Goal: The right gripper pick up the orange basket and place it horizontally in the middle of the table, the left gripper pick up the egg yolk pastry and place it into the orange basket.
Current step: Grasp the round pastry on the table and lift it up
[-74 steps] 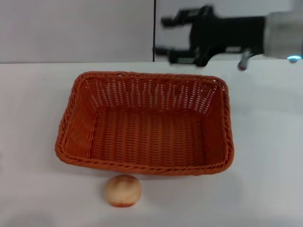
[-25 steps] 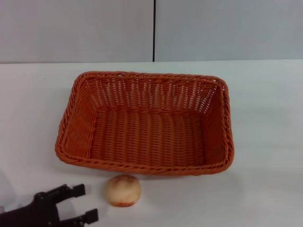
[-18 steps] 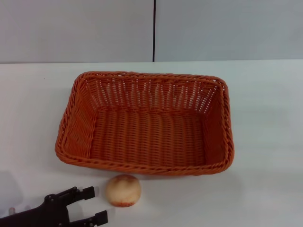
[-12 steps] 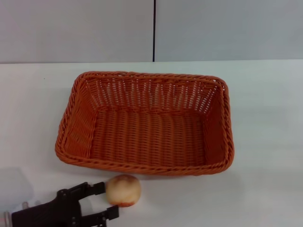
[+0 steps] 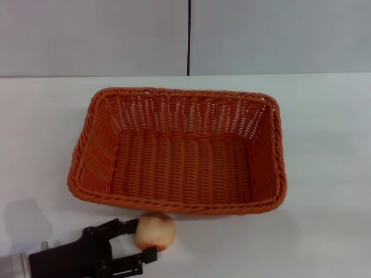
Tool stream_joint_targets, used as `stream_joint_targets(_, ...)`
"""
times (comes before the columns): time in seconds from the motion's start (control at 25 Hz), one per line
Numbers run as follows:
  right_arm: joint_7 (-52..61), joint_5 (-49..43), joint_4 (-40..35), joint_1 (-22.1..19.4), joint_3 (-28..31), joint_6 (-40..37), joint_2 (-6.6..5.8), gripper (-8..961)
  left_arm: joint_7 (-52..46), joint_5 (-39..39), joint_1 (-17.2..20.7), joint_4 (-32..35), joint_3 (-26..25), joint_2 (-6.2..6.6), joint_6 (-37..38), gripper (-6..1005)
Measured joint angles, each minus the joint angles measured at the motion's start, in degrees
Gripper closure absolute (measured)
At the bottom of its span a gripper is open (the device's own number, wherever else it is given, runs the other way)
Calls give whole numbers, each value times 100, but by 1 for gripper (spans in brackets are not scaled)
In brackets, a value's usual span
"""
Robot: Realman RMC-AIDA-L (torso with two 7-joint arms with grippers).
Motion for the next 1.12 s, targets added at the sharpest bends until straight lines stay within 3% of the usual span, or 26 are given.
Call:
stream_joint_targets(0.24, 0, 3, 0, -16, 17, 17, 0, 337, 18, 3, -114, 210, 10, 3, 176, 178)
stream_joint_targets(0.68, 1, 3, 36, 23, 15, 3, 1, 337, 84, -25, -109, 230, -44, 6, 327, 387)
stream_joint_targets(0.96, 17, 3, 45, 22, 16, -7, 1, 337, 204, -65, -76, 168, -68, 35, 236, 677)
stream_joint_targets(1.12, 22, 3, 51, 18, 16, -9, 1, 337, 83, -110, 56, -192, -133, 62, -219, 822)
